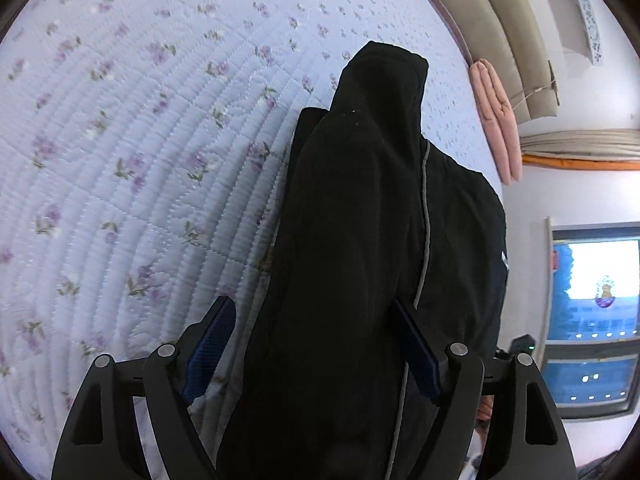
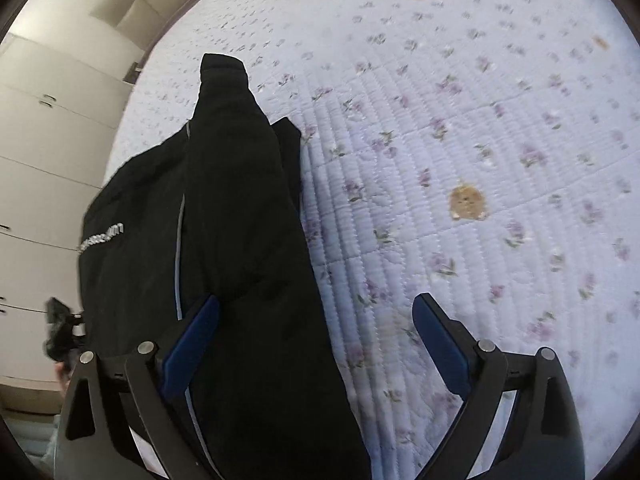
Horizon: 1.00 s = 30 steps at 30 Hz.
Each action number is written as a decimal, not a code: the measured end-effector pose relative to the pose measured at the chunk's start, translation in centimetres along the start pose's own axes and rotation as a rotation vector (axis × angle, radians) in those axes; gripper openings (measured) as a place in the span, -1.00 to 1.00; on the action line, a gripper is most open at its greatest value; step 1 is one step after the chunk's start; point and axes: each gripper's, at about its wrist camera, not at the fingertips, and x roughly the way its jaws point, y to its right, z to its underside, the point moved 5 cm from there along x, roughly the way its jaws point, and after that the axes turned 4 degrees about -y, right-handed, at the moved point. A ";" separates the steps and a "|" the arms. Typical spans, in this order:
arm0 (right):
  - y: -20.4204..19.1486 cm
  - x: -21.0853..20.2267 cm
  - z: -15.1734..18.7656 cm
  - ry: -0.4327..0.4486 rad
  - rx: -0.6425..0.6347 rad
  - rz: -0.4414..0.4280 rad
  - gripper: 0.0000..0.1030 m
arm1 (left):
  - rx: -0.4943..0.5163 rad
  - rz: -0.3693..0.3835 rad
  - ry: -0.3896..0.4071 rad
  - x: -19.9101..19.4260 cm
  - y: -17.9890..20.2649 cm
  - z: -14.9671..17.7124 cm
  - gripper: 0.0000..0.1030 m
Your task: Fold large clothes
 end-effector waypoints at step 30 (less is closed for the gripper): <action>-9.8 -5.0 3.4 0.035 -0.349 -0.388 -0.36 | 0.310 0.107 0.226 -5.9 16.1 6.6 -0.53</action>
